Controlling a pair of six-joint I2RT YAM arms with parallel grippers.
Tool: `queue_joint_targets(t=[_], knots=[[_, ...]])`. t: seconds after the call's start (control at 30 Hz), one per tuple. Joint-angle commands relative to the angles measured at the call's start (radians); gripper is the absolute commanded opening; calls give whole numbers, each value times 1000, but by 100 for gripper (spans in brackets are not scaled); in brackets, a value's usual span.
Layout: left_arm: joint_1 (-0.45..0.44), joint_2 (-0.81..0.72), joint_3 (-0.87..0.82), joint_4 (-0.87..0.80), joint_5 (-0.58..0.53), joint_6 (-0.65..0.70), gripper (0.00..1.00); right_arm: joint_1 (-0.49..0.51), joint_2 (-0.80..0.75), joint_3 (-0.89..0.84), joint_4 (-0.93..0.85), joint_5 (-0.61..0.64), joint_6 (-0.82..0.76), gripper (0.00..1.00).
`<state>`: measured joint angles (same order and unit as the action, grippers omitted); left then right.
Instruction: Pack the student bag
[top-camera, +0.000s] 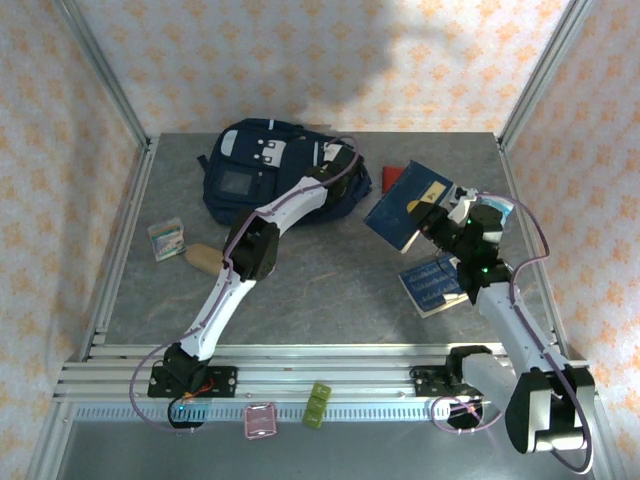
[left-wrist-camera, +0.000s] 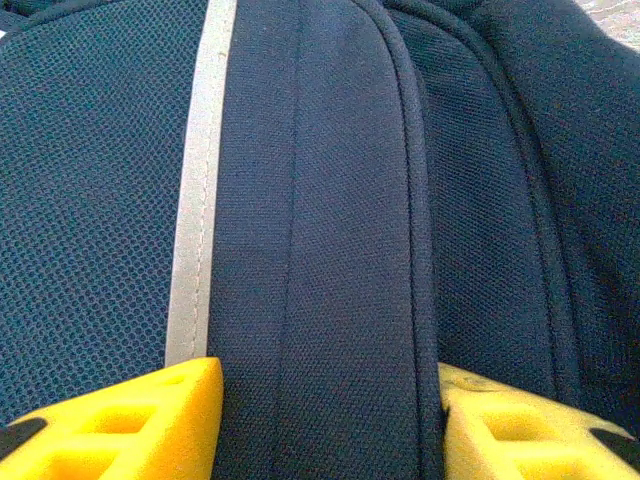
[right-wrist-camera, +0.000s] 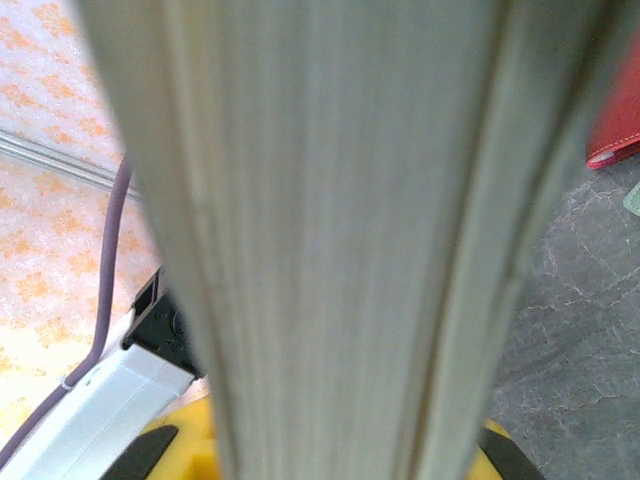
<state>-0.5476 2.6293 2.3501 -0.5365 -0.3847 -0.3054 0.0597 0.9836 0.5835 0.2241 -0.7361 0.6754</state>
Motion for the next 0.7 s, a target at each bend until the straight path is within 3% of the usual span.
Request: queue_joint_targets(t=[0.0, 0.07, 0.13, 0.33, 0.53, 0.67], knots=[[8, 51, -18, -105, -38, 52, 42, -4, 4, 22, 80, -27, 6, 0], [9, 36, -48, -97, -27, 55, 15, -4, 6, 17, 91, -26, 16, 0], [9, -1, -92, -66, -5, 58, 0, -4, 7, 15, 90, -20, 15, 0], [6, -163, -189, -12, 79, 74, 0, -6, 23, 14, 84, -6, 13, 0], [1, -466, -422, 123, 253, 109, 0, -6, 65, 30, 99, -10, 32, 0], [2, -590, -489, 148, 346, 123, 0, -6, 120, 46, 139, -66, 71, 0]])
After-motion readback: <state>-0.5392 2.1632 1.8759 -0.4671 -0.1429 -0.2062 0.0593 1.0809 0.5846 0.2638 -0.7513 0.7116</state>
